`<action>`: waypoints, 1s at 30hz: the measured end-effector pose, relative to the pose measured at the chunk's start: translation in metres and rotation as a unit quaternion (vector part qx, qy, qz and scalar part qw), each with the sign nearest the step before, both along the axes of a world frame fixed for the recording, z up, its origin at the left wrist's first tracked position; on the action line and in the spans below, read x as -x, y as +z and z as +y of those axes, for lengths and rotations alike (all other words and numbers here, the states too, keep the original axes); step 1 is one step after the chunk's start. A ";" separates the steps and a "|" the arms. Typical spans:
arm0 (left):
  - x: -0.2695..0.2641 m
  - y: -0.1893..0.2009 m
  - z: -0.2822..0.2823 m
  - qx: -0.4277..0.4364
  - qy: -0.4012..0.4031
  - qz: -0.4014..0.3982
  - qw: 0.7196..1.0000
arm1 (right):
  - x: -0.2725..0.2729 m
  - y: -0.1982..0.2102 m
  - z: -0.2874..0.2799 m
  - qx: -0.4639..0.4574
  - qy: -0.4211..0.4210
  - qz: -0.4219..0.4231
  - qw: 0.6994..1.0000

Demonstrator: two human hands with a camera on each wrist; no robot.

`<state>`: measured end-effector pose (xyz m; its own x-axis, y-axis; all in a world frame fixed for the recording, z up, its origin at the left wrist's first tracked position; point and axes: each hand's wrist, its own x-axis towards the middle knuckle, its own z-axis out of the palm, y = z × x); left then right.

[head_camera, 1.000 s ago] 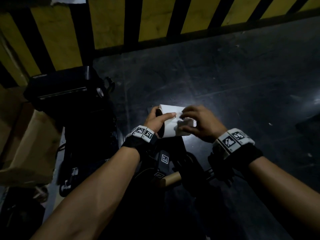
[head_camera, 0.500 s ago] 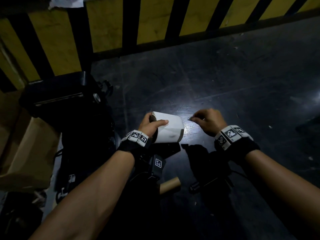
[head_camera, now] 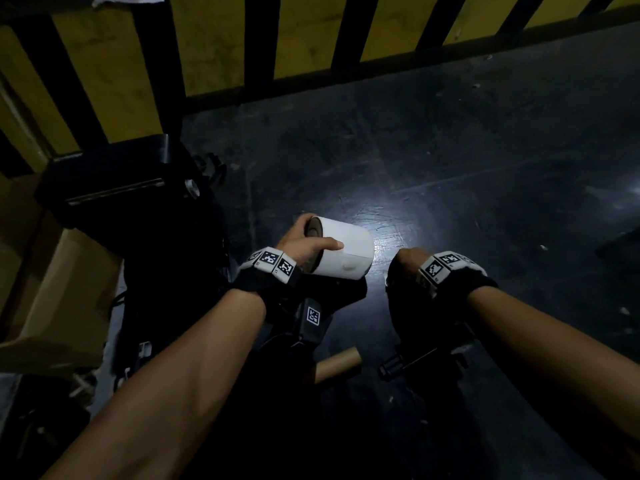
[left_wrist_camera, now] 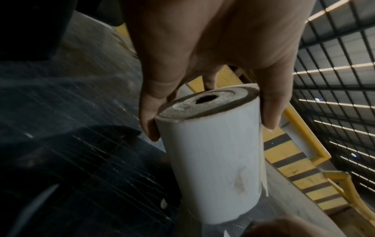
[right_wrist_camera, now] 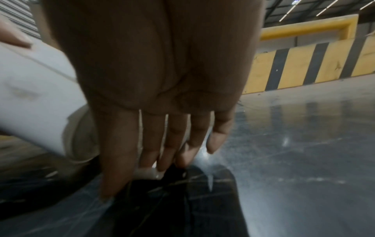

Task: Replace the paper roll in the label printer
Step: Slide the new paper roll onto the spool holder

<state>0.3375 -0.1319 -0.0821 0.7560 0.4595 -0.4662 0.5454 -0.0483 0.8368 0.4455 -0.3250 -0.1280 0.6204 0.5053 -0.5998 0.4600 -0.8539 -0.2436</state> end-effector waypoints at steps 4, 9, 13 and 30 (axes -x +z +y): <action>0.001 0.000 -0.002 -0.024 -0.019 0.004 1.000 | -0.006 0.005 0.000 0.011 0.054 0.051 0.997; 0.004 0.000 -0.002 -0.034 -0.024 -0.005 0.999 | 0.003 0.035 -0.023 -0.075 -0.023 0.011 0.997; 0.009 -0.004 -0.002 -0.025 0.006 -0.028 0.999 | 0.020 0.040 -0.072 -0.103 -0.112 -0.021 0.988; 0.037 -0.009 -0.034 0.008 0.076 -0.121 0.990 | 0.081 -0.025 -0.135 -0.248 -0.258 0.096 0.929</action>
<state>0.3004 -0.1659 -0.0915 0.7690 0.5706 -0.2880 0.3285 0.0337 0.9439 0.3649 -0.4595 -0.1534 0.7628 0.4137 -0.4970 -0.0716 -0.7098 -0.7008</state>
